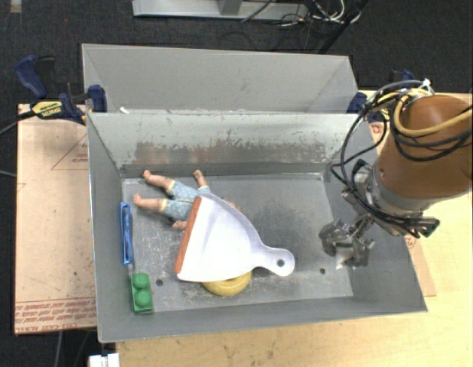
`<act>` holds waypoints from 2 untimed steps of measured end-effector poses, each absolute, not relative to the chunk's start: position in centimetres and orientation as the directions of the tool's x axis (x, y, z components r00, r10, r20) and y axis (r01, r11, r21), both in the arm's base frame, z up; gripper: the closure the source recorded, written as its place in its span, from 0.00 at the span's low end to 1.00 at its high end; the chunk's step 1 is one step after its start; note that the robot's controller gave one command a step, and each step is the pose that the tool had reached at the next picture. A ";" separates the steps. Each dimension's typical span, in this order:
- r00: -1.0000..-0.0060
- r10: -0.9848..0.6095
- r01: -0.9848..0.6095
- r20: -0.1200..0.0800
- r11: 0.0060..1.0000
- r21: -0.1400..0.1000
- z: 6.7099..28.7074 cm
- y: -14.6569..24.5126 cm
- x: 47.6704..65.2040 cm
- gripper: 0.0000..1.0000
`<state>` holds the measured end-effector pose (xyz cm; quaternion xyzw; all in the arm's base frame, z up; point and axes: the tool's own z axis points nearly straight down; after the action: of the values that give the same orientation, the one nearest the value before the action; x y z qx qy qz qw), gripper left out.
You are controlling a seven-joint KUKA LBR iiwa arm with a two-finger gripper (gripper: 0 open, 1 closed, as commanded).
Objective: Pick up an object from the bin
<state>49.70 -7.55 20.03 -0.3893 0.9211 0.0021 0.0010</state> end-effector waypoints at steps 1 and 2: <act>-0.671 -0.741 -0.741 -0.004 0.671 0.002 19.6 -7.2 50.0 1.00; -0.644 -0.765 -0.765 -0.005 0.644 0.003 19.2 -6.9 50.3 1.00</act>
Offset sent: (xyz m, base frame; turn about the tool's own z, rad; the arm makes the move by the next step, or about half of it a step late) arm 0.0074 0.0022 -0.0067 -0.0813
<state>50.26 -6.88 19.17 -0.4217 0.9067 0.0025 0.0016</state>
